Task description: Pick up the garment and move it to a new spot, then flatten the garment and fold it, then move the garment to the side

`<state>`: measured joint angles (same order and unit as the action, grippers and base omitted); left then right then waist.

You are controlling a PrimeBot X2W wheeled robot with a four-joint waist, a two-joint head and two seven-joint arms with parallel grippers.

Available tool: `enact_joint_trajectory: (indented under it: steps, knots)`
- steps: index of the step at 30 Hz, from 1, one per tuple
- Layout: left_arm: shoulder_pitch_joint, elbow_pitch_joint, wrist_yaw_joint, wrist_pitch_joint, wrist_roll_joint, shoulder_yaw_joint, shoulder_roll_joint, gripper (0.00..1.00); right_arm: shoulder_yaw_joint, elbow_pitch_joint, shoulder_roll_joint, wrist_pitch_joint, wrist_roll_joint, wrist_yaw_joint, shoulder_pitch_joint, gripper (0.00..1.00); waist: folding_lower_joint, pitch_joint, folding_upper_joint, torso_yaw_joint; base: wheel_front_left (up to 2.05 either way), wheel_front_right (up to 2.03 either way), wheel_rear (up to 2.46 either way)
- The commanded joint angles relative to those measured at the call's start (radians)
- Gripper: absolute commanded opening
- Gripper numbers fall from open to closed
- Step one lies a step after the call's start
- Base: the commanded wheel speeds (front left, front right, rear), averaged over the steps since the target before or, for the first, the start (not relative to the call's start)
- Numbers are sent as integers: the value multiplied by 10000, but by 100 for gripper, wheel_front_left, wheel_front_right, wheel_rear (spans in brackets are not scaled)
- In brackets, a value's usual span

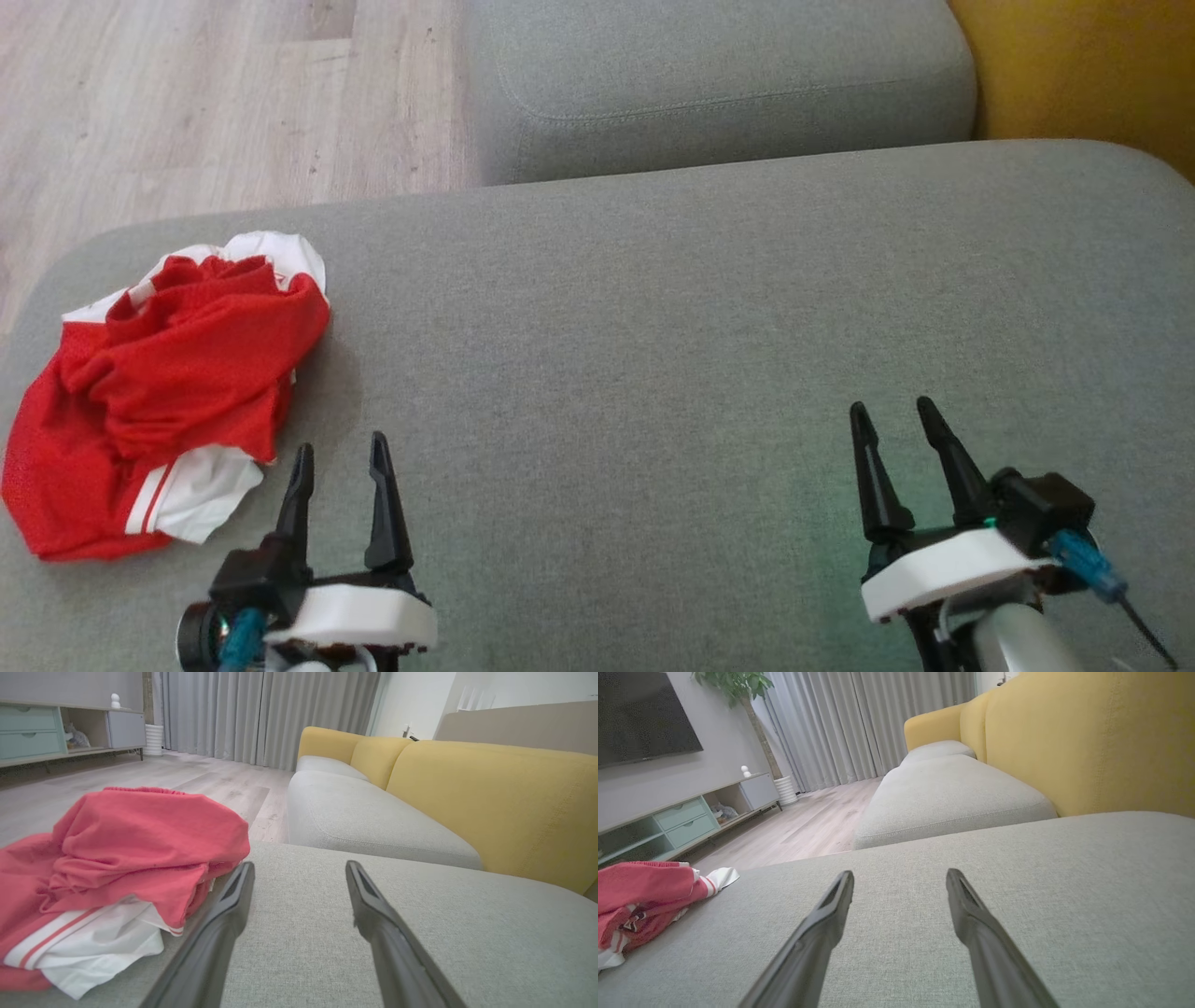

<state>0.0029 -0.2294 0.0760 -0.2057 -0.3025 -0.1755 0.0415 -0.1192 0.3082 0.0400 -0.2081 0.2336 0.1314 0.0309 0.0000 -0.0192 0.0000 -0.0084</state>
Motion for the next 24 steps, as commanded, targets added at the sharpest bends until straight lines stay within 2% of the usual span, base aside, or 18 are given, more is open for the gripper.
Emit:
enact_joint_trajectory:
  steps: [1, 14, 24]
  knots:
    - [-509, 307, 113, -194, 420, 180, 79, 100, -307, -349, 91, -170, -407, -7, 545, 100, 0, -17, 0, -2, 0, 0, 0]
    - [-421, 337, 346, -549, 1725, 42, 87, 100, -298, -81, 102, -524, -2035, -7, 476, 100, 0, -186, 0, -72, 0, 0, 0]
    - [-352, 144, 294, -561, 1743, 66, 87, 100, -154, 55, 102, -536, -2001, -7, 421, 100, 0, -210, 0, -115, 0, 0, 0]
